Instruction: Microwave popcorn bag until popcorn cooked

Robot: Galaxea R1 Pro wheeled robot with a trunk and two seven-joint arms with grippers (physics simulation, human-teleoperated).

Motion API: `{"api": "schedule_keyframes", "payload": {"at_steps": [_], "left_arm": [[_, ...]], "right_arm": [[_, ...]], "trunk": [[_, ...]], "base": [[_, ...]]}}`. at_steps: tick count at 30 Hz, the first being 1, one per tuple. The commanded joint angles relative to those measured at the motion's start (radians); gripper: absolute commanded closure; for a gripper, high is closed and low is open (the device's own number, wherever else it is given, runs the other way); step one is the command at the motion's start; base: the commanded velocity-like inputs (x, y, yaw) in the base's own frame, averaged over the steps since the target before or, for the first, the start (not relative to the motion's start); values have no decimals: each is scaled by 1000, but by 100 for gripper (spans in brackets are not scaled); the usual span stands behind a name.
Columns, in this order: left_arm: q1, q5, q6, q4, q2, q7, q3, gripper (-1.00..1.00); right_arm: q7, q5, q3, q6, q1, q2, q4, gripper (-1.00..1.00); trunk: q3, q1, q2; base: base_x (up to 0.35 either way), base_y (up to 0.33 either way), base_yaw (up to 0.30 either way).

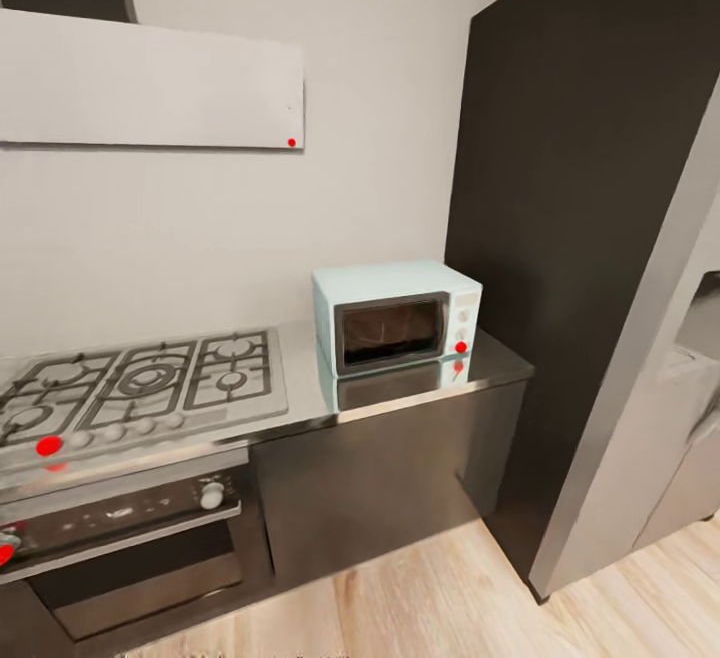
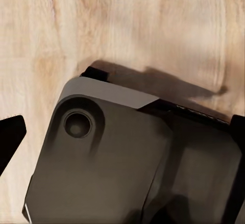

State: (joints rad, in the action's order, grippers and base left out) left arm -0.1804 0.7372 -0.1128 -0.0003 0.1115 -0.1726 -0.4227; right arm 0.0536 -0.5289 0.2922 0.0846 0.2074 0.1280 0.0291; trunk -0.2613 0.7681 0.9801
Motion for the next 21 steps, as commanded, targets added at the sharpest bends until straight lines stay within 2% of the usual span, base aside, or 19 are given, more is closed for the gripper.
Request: {"api": "schedule_keyframes", "payload": {"at_steps": [1,4,9,21], "left_arm": [[-1,7,-2,0,0,-4,-8,-100],[-1,7,-2,0,0,-4,-8,-100],[-1,6,-1,0,0,-4,-8,-100],[-1,5,3,0,0,-1,-8,-100]], "right_arm": [[2,-6,8,6,1,1,3,-100],[2,-7,8,6,1,1,3,-100],[2,-6,8,7,1,-1,4,-100],[2,-9,8,8,1,4,3,-100]], "trunk": [[-2,0,1],[-4,0,1],[-7,0,1],[-7,0,1]], "base": [[0,0,300],[0,-80,300],[0,-246,254],[0,-284,6]]}}
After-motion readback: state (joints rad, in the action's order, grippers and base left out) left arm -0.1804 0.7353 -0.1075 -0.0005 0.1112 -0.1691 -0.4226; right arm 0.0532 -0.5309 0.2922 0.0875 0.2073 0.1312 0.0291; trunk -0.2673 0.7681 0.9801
